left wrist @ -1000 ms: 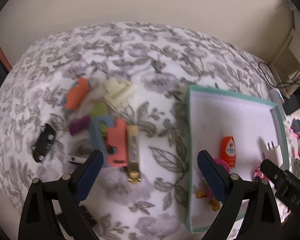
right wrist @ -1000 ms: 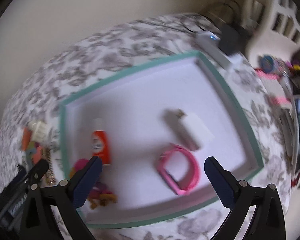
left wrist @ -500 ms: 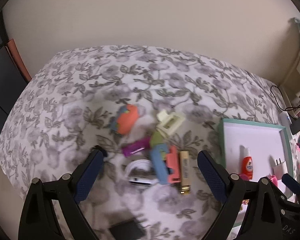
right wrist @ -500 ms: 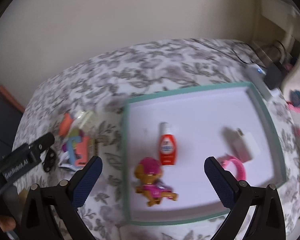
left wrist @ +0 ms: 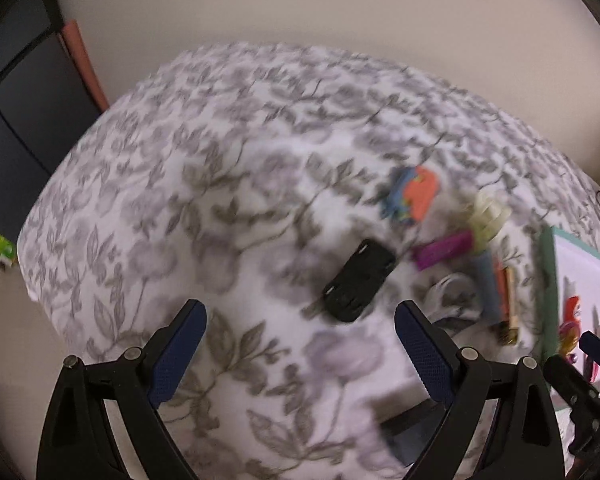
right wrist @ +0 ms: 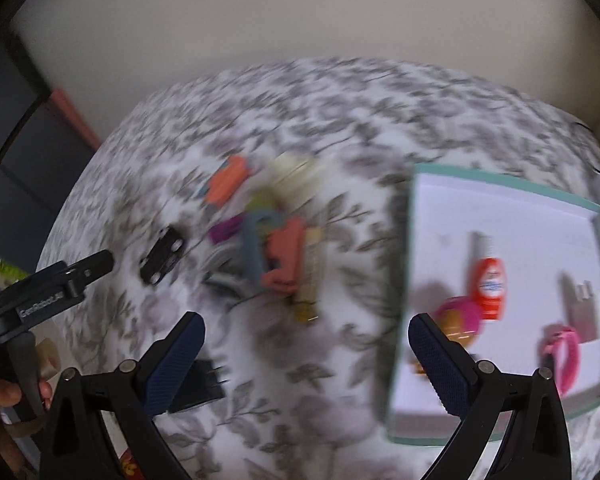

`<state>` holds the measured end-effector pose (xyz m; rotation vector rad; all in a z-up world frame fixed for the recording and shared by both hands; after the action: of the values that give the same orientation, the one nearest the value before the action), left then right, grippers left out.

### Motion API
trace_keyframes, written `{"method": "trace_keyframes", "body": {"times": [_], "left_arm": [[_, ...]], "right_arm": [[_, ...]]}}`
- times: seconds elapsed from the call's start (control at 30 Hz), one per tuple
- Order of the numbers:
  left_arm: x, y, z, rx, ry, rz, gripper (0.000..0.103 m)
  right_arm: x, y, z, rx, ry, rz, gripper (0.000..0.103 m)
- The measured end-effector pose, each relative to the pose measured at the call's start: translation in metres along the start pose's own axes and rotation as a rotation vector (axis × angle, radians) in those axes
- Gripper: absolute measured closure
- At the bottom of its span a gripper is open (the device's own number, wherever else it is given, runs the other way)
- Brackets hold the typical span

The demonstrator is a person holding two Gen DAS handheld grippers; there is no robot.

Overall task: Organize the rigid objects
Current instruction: 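Grasp the black charger with the right gripper while the left grasps the black toy car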

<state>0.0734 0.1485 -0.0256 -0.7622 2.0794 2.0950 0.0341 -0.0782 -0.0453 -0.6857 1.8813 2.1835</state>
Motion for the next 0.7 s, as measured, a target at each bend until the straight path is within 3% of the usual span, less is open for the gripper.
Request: {"method": "trace_keyframes", "body": {"times": [0.4,0.57,0.7], "left_arm": [[0.025,-0.032,0.042,0.003,0.104,0.108,0.008],[0.027,-0.038,0.049,0.01,0.139,0.124,0.008],[0.028,-0.041,0.049,0.017,0.137,0.136,0.008]], "right_arm": [[0.014,-0.049,0.08,-0.14,0.229,0.14,0.0],[0.027,-0.063,0.105,-0.106,0.335,0.193,0.0],[0.032,-0.074,0.104,-0.025,0.363,0.228,0.001]]}}
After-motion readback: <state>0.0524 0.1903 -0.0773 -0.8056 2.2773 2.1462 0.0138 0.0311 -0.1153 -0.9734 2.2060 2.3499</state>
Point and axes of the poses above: each gripper's, at about its wrist camera, not at the fingertips, and y roughly against the way its jaws point, z to its left, x to its underside, the point moved 1 cm from there along -y, roughly the way its jaws point, and after that the axes turned 13 degrees about y, right-handed, at the moved point
